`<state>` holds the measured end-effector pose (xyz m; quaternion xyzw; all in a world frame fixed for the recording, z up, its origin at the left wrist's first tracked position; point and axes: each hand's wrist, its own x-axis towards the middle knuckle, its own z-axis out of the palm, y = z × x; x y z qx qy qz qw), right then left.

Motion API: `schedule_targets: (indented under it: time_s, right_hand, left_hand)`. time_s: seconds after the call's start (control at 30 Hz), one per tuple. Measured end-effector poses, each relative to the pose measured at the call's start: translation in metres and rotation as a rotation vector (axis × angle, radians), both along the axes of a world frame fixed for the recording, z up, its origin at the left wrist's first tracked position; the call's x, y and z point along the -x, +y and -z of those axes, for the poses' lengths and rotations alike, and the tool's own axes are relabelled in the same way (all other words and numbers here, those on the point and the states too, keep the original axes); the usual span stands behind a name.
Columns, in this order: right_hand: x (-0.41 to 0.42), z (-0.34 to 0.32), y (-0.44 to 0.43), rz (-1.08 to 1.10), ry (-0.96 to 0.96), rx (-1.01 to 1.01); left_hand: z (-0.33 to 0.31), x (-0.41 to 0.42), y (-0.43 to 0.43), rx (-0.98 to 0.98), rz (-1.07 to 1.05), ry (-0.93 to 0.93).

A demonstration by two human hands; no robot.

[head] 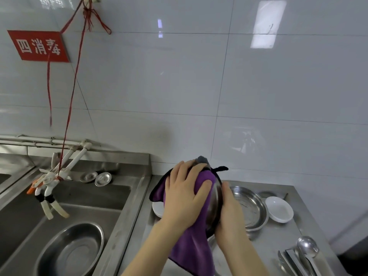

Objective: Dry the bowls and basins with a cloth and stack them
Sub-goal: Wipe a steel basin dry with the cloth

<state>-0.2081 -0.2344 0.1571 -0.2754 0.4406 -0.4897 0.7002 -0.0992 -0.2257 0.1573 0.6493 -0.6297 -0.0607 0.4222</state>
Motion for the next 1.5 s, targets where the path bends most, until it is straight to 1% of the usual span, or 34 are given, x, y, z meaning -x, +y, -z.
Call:
schedule_targets:
  time_s: [0.07, 0.13, 0.2, 0.33, 0.43, 0.5, 0.53, 0.6, 0.63, 0.67, 0.7, 0.73, 0.77, 0.8, 0.87, 0.9, 0.93, 1.0, 1.03, 1.07, 1.1, 1.13, 1.17, 1.23, 1.33, 1.37, 1.43, 1.5]
  right_hand:
    - [-0.001, -0.002, -0.004, 0.017, -0.058, 0.017]
    - [0.000, -0.004, -0.009, 0.037, -0.092, 0.017]
    - [0.001, -0.007, -0.009, 0.042, -0.086, 0.002]
    - [0.001, -0.004, -0.005, 0.027, -0.026, -0.006]
    - [0.009, -0.009, 0.001, 0.028, 0.021, -0.010]
    - [0.017, -0.016, 0.002, 0.026, 0.003, 0.001]
    - [0.022, -0.018, 0.000, 0.026, 0.005, 0.020]
    - [0.026, -0.017, -0.002, 0.041, 0.019, 0.030]
    - [0.027, -0.012, -0.005, 0.059, 0.083, 0.048]
    - [0.027, -0.006, -0.009, 0.040, 0.181, 0.107]
    - [0.022, -0.004, -0.012, 0.044, 0.214, 0.126]
    - [0.017, 0.001, -0.016, 0.065, 0.212, 0.125]
    - [0.010, 0.003, -0.017, 0.024, 0.201, 0.121]
    - [0.003, 0.006, -0.017, -0.019, 0.257, 0.122]
    - [-0.009, 0.027, -0.022, -0.041, 0.273, 0.154]
    - [-0.016, 0.025, -0.020, -0.069, 0.201, 0.157]
    - [-0.026, 0.011, -0.008, -0.060, 0.090, 0.124]
    - [-0.040, 0.006, 0.000, -0.035, -0.162, -0.050]
    - [-0.047, 0.008, 0.003, -0.051, -0.218, -0.068]
    - [-0.053, 0.009, 0.007, -0.053, -0.222, -0.070]
    - [-0.057, 0.011, 0.010, -0.040, -0.204, -0.058]
    - [-0.060, 0.012, 0.011, -0.041, -0.176, -0.037]
    - [-0.063, 0.009, 0.014, -0.063, -0.138, -0.019]
    - [-0.067, 0.005, 0.018, -0.145, -0.046, 0.025]
    - [-0.078, 0.008, 0.029, -0.232, 0.150, 0.106]
    - [-0.081, 0.011, 0.033, -0.234, 0.220, 0.122]
    - [-0.087, 0.015, 0.040, -0.254, 0.314, 0.157]
    - [-0.088, 0.020, 0.043, -0.301, 0.364, 0.242]
  left_hand:
    - [0.010, 0.009, 0.009, 0.073, 0.035, -0.141]
    - [0.022, 0.018, 0.015, 0.104, 0.051, -0.281]
    - [0.026, 0.020, 0.015, 0.095, 0.032, -0.280]
    - [0.011, 0.009, 0.006, -0.018, 0.034, -0.150]
    - [-0.005, -0.011, -0.008, -0.089, 0.051, 0.120]
    - [-0.009, -0.026, -0.013, -0.105, 0.064, 0.290]
    - [-0.009, -0.030, -0.012, -0.102, 0.067, 0.331]
    - [-0.006, -0.033, -0.002, -0.049, 0.057, 0.336]
    - [-0.003, -0.031, 0.005, -0.015, 0.046, 0.346]
    - [0.000, -0.027, 0.012, 0.018, 0.029, 0.368]
    - [0.005, -0.021, 0.019, 0.045, 0.003, 0.397]
    - [0.011, -0.015, 0.027, 0.069, -0.028, 0.424]
    - [0.016, -0.008, 0.034, 0.093, -0.059, 0.435]
    - [0.022, -0.003, 0.040, 0.120, -0.084, 0.421]
    - [0.032, -0.001, 0.050, 0.170, -0.133, 0.347]
    - [0.036, -0.003, 0.053, 0.184, -0.164, 0.298]
    - [0.040, -0.008, 0.054, 0.193, -0.199, 0.229]
    - [0.045, -0.018, 0.054, 0.183, -0.238, 0.031]
    - [0.046, -0.023, 0.054, 0.167, -0.234, -0.073]
    - [0.047, -0.027, 0.054, 0.148, -0.228, -0.160]
    - [0.048, -0.033, 0.054, 0.134, -0.221, -0.214]
    - [0.047, -0.038, 0.054, 0.126, -0.219, -0.224]
    - [0.048, -0.044, 0.054, 0.121, -0.221, -0.196]
    - [0.046, -0.054, 0.054, 0.108, -0.228, -0.061]
    - [0.039, -0.066, 0.054, 0.063, -0.203, 0.277]
    - [0.038, -0.072, 0.053, 0.047, -0.204, 0.356]
    - [0.036, -0.086, 0.051, 0.015, -0.207, 0.414]
    - [0.037, -0.101, 0.050, 0.000, -0.196, 0.434]
